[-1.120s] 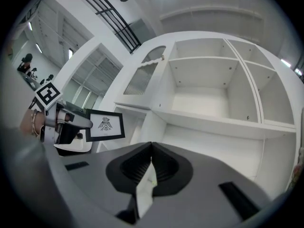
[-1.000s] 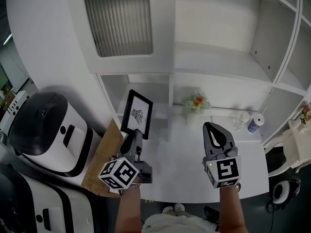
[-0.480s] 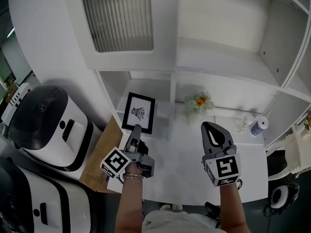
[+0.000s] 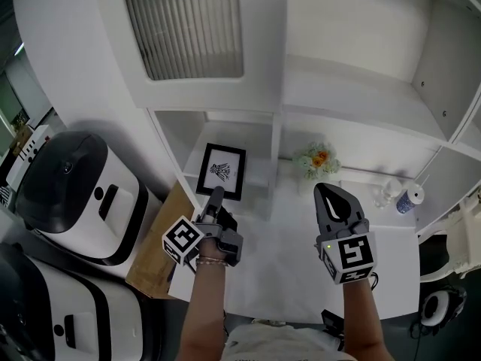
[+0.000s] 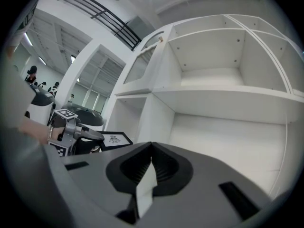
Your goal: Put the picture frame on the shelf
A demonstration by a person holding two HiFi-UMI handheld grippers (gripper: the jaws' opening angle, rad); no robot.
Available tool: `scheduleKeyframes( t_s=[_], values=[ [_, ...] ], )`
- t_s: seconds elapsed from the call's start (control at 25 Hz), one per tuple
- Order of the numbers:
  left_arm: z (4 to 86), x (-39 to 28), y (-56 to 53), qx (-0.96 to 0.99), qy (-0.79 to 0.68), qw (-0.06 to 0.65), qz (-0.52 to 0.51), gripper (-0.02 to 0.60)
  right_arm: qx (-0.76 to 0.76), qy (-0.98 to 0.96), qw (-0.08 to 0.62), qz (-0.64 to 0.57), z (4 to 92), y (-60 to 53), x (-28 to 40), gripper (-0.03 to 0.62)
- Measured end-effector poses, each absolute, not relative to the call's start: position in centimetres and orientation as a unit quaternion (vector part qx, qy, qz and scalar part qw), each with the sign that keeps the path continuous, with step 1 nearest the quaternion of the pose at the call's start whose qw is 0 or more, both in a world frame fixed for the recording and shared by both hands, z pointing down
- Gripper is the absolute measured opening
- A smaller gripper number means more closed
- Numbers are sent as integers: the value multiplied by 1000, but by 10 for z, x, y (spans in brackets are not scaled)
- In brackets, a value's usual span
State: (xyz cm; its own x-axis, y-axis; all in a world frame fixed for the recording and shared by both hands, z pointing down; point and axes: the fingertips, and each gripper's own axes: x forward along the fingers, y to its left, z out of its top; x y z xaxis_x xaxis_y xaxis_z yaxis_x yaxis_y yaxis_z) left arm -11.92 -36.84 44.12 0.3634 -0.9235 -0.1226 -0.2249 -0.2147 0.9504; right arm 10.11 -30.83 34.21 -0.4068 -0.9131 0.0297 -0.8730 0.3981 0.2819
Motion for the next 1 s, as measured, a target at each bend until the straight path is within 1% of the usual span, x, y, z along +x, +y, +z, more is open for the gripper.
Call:
scheduleKeyframes(
  t_s=[0.16,0.36,0.68,0.72,0.8,0.92,1.0],
  values=[
    [452,-123,-382,658,-414,492,-391,77,534,-834,93,-107,347,-316,97,8],
    [459,-126,-394,639,-417,509,-399,77,533,-834,93,-105,348,-323,96,8],
    [466,-127,-407,632,-442,527,-356,84,531,-836,95,-102,350,-329,92,8],
    [466,-127,-408,630,-445,530,-352,90,531,-836,96,-102,350,-329,91,8],
    [470,-127,-410,624,-451,537,-345,122,530,-836,96,-102,350,-329,91,8],
    [478,-126,-412,611,-453,553,-339,190,530,-836,98,-101,351,-328,93,8],
    [480,-126,-415,609,-455,556,-336,211,530,-837,99,-99,353,-327,95,8]
  ],
)
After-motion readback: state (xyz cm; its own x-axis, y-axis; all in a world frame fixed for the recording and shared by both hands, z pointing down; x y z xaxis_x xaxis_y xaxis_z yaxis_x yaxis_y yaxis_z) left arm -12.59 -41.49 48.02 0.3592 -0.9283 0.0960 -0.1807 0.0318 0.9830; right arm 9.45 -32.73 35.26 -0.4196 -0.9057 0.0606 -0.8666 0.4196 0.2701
